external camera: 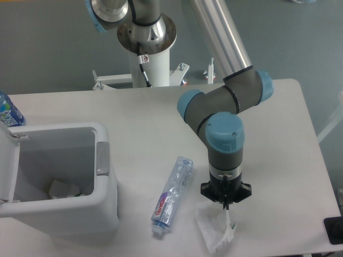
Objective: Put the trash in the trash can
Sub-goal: 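Close the gripper on the plastic bag and lift it, then carry the bag over the trash bin and open the gripper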
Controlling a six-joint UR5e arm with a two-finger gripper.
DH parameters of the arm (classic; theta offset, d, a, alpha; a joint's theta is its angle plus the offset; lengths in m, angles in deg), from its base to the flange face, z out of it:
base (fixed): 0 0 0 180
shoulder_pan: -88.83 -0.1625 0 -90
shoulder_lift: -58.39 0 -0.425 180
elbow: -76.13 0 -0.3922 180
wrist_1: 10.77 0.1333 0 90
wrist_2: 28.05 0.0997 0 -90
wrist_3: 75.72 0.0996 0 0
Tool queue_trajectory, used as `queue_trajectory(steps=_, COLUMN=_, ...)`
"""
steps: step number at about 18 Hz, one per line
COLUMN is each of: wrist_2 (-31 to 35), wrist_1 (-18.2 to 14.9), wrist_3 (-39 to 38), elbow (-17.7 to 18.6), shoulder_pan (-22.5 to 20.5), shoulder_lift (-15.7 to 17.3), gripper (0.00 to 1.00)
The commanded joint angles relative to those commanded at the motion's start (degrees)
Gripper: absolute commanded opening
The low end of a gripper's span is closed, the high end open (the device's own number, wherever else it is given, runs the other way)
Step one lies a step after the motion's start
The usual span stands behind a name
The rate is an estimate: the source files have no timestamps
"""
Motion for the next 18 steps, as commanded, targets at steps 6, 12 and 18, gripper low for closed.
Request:
queue_trajectory(steps=6, wrist_2=-9.23, wrist_1=0.0, wrist_3=-12.39, elbow=-0.54, shoulder_pan=0.26, shoulder_lift=9.22, gripper=0.0)
queue_trajectory(steps=12, wrist_2=-15.38, wrist_1=-0.44, wrist_3=-20.05, elbow=2.79, shoulder_pan=4.82, shoulder_lift=19.5, gripper=0.0)
queue_trajectory(steps=18, wrist_2=-15.92, wrist_1=-0.79, wrist_3=-19.27, elbow=5.53, shoulder_pan=11.76, shoulder_lift=25.23, gripper=0.0)
